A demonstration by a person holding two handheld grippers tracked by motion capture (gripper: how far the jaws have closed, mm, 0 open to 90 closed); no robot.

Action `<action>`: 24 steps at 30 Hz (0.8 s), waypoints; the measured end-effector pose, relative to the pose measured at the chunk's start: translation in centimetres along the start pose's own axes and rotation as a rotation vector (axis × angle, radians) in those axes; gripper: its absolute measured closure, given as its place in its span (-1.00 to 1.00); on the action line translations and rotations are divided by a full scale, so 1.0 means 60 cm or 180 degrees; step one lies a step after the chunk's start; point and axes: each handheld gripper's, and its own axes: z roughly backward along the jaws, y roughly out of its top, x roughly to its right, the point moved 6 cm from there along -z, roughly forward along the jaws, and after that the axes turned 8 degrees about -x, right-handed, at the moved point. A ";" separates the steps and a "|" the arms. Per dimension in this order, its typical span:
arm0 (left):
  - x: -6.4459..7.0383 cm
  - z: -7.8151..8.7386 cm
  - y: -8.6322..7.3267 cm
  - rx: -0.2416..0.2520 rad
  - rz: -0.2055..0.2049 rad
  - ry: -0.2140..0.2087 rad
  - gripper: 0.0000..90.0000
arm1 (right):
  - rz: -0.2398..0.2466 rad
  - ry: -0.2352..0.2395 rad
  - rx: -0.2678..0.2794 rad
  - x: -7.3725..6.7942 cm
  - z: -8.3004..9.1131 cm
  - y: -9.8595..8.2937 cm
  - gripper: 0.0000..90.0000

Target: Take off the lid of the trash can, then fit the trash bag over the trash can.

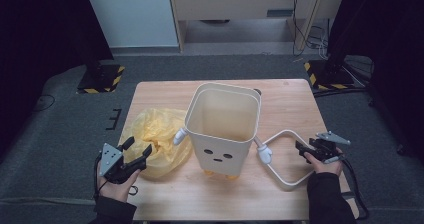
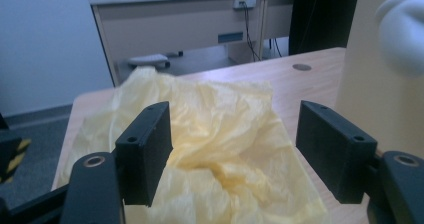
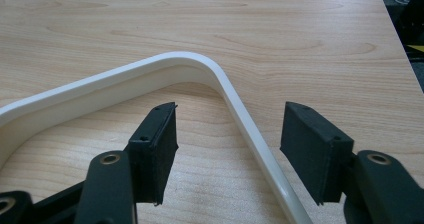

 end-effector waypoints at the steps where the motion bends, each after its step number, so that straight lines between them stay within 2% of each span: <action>1: 0.001 -0.001 0.006 0.0009 -0.0063 0.0016 -0.33 | -0.0004 -0.0004 -0.0001 0.001 0.000 0.000 -0.16; 4: -0.002 -0.008 0.018 0.0020 -0.0157 0.0077 -0.32 | -0.0003 -0.0027 0.0011 0.005 0.000 -0.001 -0.21; 9: -0.013 -0.032 0.024 -0.0030 -0.0135 0.0111 -0.32 | -0.0027 -0.0066 0.0023 0.012 0.001 -0.001 -0.33; 18: -0.013 -0.055 0.008 -0.0264 -0.0134 0.0046 -0.36 | -0.0058 -0.0071 0.0018 0.014 0.002 -0.002 -0.43; 24: -0.023 -0.073 -0.006 -0.0441 -0.0260 0.0169 -0.41 | -0.0032 -0.0051 -0.0032 0.011 -0.004 -0.004 -0.47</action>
